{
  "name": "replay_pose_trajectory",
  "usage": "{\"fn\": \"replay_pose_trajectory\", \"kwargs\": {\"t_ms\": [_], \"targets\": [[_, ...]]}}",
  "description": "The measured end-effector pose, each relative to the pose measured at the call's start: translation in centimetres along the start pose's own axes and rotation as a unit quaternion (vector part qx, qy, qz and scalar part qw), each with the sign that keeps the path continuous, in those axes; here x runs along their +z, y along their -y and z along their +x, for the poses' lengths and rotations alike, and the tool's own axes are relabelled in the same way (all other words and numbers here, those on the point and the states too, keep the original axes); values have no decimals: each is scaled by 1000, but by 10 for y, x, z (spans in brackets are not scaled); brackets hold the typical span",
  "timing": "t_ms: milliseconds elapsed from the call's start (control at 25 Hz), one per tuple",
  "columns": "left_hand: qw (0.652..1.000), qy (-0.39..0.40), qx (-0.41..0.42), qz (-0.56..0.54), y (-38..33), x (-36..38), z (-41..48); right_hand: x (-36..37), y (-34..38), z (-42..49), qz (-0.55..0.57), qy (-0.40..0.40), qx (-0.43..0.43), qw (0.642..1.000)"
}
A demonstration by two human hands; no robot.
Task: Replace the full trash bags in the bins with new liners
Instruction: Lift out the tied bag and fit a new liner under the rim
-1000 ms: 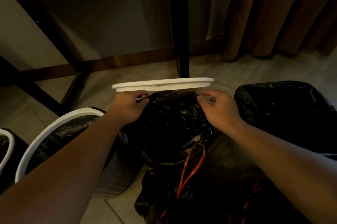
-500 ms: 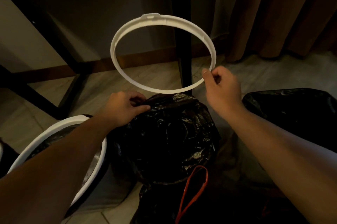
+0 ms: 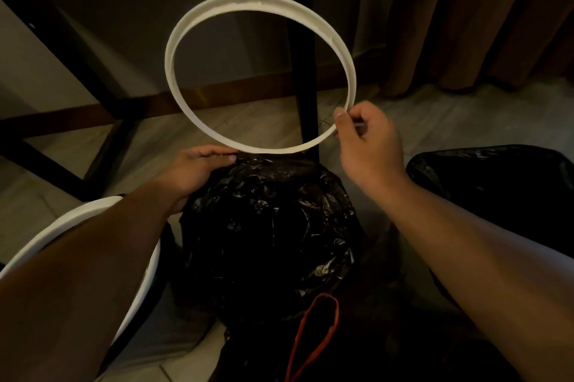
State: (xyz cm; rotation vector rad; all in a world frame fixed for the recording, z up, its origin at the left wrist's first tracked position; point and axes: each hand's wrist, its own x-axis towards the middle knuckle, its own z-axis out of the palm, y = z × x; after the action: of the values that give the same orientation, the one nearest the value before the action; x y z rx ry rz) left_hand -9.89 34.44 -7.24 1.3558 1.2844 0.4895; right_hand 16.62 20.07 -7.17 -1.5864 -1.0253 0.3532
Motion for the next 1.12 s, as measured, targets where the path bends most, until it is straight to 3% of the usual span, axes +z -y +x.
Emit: {"fn": "replay_pose_trajectory", "kwargs": {"t_ms": [200,360,480,560,680,840,1000,1120], "targets": [[985,-19,-138,104,-6,12,19,0,-4,1,-13,2,-9,1000],[977,-27,-172,126,-7,13,14,1,-5,1,-3,5,-6,1000],[980,-123,-95,122,-2,0,-16,-2,-3,0,1,11,-5,1000],[953,-189,12,236,4,-9,-53,-3,-1,-1,2,11,-4,1000],[905,-188,86,372,17,-11,-105,-5,2,-6,-4,12,4,1000],[872,-206,72,439,26,0,-147,-6,8,-10,-8,12,12,1000],[894,-187,21,406,33,12,-177,-4,8,-19,-6,24,33,999],[914,-161,5,373,43,24,-187,-3,0,-34,-21,79,62,995]]}}
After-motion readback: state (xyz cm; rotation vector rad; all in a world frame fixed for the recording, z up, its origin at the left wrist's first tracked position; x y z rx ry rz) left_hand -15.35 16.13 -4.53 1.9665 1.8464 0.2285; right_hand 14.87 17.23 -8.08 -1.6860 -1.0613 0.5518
